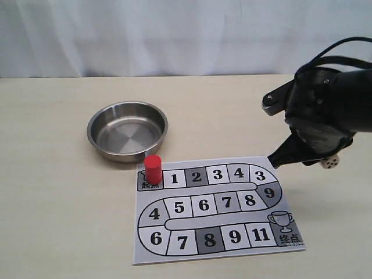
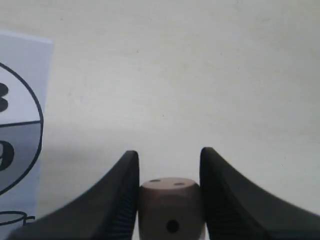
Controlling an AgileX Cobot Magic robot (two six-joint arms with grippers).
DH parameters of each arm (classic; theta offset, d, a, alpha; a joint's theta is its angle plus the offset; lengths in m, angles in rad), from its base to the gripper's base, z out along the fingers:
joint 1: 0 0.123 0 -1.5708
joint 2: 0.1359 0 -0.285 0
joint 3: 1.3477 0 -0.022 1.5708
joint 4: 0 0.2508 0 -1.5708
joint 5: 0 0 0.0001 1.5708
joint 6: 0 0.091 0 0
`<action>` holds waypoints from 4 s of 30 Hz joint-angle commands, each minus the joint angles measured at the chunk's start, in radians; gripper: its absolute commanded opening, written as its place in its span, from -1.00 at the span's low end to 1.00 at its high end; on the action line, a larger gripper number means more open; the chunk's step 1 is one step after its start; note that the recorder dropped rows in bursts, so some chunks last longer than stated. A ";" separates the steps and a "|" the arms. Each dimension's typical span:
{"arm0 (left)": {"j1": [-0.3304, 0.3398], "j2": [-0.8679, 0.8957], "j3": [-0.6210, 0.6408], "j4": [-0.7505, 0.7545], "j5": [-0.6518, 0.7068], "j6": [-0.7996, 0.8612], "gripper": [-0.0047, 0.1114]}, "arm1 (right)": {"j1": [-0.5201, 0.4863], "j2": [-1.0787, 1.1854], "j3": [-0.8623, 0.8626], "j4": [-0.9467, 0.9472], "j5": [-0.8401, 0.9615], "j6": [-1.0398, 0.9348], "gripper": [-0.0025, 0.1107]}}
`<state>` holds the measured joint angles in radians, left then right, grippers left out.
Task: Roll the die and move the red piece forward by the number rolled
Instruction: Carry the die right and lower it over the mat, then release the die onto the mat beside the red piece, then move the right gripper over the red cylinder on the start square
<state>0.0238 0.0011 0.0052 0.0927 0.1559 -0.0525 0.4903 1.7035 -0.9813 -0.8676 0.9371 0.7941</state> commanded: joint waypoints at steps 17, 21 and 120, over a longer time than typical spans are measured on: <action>0.000 -0.001 -0.005 0.001 -0.014 0.000 -0.92 | -0.005 -0.011 0.042 0.539 -0.540 -0.272 0.51; 0.000 -0.001 -0.005 0.001 -0.014 0.000 -0.92 | -0.005 -0.011 0.042 0.539 -0.531 -0.304 0.60; 0.000 -0.001 -0.005 0.001 -0.014 0.000 -0.92 | 0.199 0.422 -0.367 1.091 -0.704 -0.862 0.26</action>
<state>0.0238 0.0011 0.0052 0.0927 0.1559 -0.0525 0.6896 2.1260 -1.3419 0.2265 0.2508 -0.0591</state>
